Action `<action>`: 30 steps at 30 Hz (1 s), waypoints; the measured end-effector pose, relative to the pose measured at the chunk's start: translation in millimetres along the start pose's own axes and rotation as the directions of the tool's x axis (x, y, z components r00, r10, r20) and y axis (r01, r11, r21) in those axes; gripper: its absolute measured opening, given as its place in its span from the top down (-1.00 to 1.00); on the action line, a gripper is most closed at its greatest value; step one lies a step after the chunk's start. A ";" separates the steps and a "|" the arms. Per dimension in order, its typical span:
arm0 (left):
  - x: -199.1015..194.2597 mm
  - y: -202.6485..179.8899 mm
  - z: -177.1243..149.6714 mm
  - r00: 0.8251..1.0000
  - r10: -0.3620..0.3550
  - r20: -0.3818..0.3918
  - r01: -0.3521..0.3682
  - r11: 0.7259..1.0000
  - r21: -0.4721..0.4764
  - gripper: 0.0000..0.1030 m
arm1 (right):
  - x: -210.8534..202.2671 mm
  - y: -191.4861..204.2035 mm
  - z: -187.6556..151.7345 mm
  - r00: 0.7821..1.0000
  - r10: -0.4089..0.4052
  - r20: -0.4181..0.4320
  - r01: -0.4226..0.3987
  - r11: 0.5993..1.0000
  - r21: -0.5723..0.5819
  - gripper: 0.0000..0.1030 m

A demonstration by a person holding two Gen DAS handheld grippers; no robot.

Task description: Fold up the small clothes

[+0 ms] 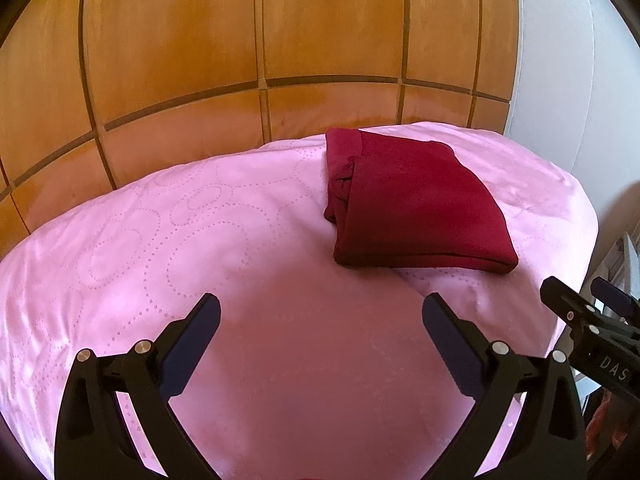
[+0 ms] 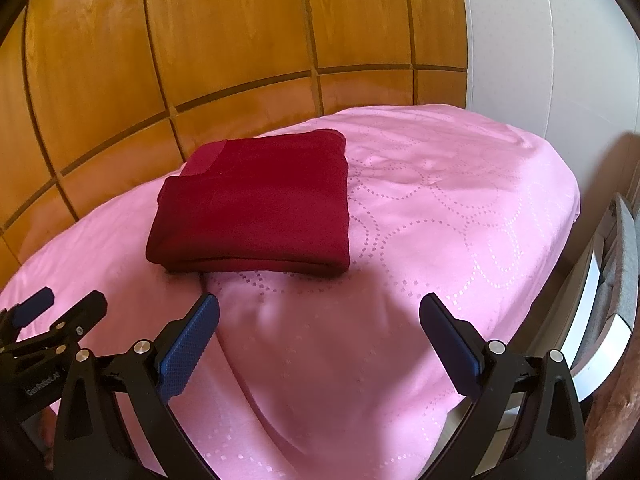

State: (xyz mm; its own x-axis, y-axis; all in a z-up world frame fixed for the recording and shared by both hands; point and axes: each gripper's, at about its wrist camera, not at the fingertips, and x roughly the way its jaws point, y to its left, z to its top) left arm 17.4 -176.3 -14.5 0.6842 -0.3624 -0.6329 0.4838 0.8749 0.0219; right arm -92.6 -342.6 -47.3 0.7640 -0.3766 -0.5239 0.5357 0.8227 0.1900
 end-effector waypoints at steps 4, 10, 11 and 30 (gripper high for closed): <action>1.3 0.6 0.9 1.000 -0.011 -0.014 0.011 1.000 -0.010 -0.96 | -0.4 -0.2 0.2 1.000 0.000 0.001 0.000 1.000 0.003 -0.93; 1.7 -0.4 -1.2 1.000 0.003 -0.013 -0.003 1.000 -0.007 -0.95 | -0.3 0.1 0.5 1.000 0.003 -0.001 -0.003 1.000 0.000 -0.93; 1.7 -0.6 -1.7 1.000 0.006 -0.010 -0.006 1.000 -0.004 -0.95 | -0.4 0.0 0.4 1.000 0.003 -0.002 -0.003 1.000 0.001 -0.93; 12.7 0.6 -3.2 0.997 -0.024 -0.078 0.023 1.000 -0.008 -0.95 | 1.8 1.2 0.7 1.000 0.010 -0.013 -0.010 1.000 0.002 -0.93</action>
State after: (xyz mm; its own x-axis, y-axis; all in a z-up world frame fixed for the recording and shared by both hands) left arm 24.6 -179.4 -25.0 0.6279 -0.3570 -0.6915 0.4948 0.8690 0.0007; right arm -90.3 -342.6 -47.5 0.7650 -0.3625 -0.5324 0.5286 0.8256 0.1974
